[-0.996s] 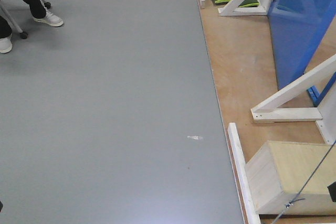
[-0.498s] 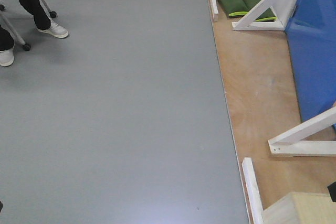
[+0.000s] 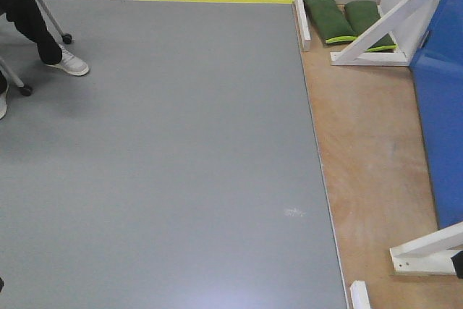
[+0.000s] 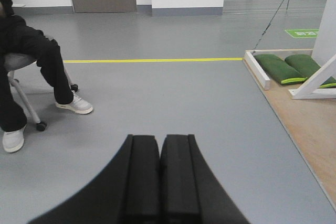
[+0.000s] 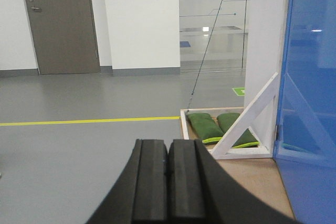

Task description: Move to blue door and open it

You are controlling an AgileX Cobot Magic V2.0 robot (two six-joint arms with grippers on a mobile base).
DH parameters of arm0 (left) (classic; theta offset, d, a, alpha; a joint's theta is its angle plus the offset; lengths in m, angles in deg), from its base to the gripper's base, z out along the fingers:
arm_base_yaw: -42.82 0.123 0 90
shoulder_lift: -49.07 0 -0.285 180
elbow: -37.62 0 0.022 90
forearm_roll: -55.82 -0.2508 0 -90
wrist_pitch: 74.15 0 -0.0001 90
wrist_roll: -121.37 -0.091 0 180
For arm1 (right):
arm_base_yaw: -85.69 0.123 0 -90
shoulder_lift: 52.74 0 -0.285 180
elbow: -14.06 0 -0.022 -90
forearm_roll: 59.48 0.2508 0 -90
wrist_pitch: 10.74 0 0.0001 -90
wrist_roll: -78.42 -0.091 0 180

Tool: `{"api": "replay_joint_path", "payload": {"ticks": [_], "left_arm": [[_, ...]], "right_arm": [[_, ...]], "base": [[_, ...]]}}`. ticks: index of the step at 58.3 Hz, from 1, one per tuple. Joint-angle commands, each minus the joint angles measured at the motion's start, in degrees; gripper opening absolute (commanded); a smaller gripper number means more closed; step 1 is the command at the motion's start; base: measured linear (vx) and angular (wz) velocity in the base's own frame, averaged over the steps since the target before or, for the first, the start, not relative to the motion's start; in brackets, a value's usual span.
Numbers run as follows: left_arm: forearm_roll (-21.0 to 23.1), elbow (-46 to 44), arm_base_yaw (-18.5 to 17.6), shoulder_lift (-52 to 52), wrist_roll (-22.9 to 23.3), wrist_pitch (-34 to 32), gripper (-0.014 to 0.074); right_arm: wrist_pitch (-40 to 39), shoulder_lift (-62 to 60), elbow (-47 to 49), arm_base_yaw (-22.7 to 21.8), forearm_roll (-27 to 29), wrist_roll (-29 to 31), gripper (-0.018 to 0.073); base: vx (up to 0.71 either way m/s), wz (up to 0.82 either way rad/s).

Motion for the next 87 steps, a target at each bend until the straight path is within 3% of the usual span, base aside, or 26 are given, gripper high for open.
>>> {"api": "replay_joint_path", "payload": {"ticks": [1,87], "left_arm": [[0.4,-1.5,-0.4,0.7,0.2,-4.8,0.0073],[0.4,-1.5,-0.4,0.7,0.2,-4.8,0.0073]], "right_arm": [[-4.8,-0.8,-0.2,-0.4,-0.4,0.3,0.0012],[-4.8,-0.8,-0.2,-0.4,-0.4,0.3,0.0012]], "base": [[0.4,-0.06],[0.4,-0.04]]}}
